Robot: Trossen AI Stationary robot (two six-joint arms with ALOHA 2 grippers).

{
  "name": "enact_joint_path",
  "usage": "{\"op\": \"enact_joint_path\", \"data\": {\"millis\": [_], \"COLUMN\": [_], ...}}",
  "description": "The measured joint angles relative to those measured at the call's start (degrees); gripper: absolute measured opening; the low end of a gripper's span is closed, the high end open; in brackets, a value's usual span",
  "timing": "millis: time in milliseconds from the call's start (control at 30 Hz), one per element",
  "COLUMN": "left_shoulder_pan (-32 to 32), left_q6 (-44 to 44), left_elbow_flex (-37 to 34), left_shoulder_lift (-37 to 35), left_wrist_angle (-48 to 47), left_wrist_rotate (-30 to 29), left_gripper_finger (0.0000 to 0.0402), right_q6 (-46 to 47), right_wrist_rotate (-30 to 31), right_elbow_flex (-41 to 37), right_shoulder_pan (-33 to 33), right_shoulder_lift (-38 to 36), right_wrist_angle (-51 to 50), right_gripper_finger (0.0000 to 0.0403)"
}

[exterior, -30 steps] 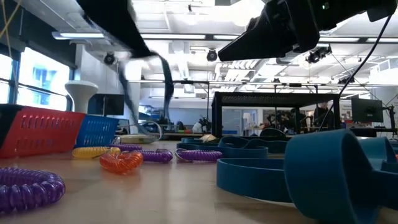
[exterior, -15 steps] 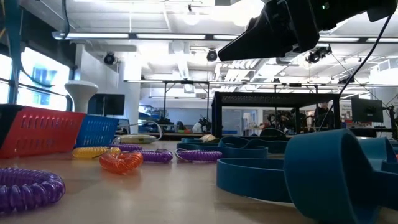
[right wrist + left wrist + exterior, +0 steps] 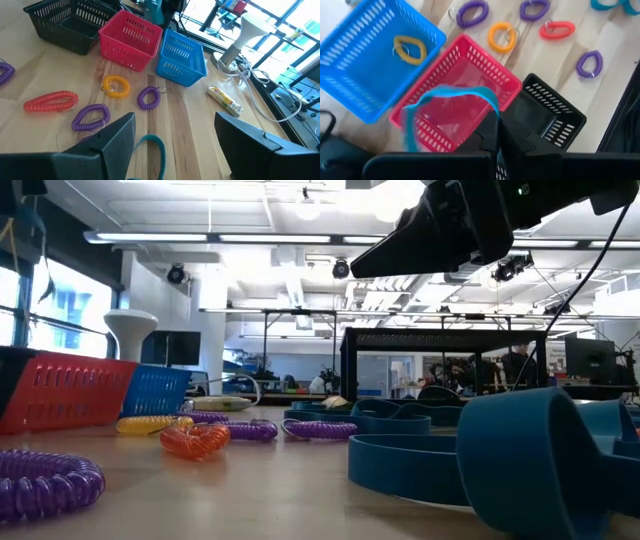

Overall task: Pick & Place Office Desk Supplies
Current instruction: Put the blue rubber band into the red bin

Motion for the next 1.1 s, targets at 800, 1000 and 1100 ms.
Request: {"op": "enact_joint_path", "data": {"millis": [800, 1000, 1100], "left_shoulder_pan": [7.9, 11.7, 12.9], "left_q6": [1.5, 6.9, 8.8], "left_elbow_flex": [-0.1, -0.2, -1.1], "left_shoulder_lift": [7.7, 7.7, 7.7], "left_wrist_angle": [-4.7, -4.0, -2.9], "left_wrist_rotate": [9.9, 12.8, 13.7], "left_gripper_finger": [0.0001, 0.0001, 0.0001], "right_q6": [0.0, 0.0, 0.0], "right_wrist_rotate": [0.0, 0.0, 0.0], "right_elbow_flex": [0.0, 0.0, 0.0], "right_shoulder_pan": [0.0, 0.0, 0.0], "right_shoulder_lift": [0.0, 0.0, 0.0], "right_wrist_angle": [0.0, 0.0, -0.1], "right_gripper_finger": [0.026, 0.026, 0.026]}}
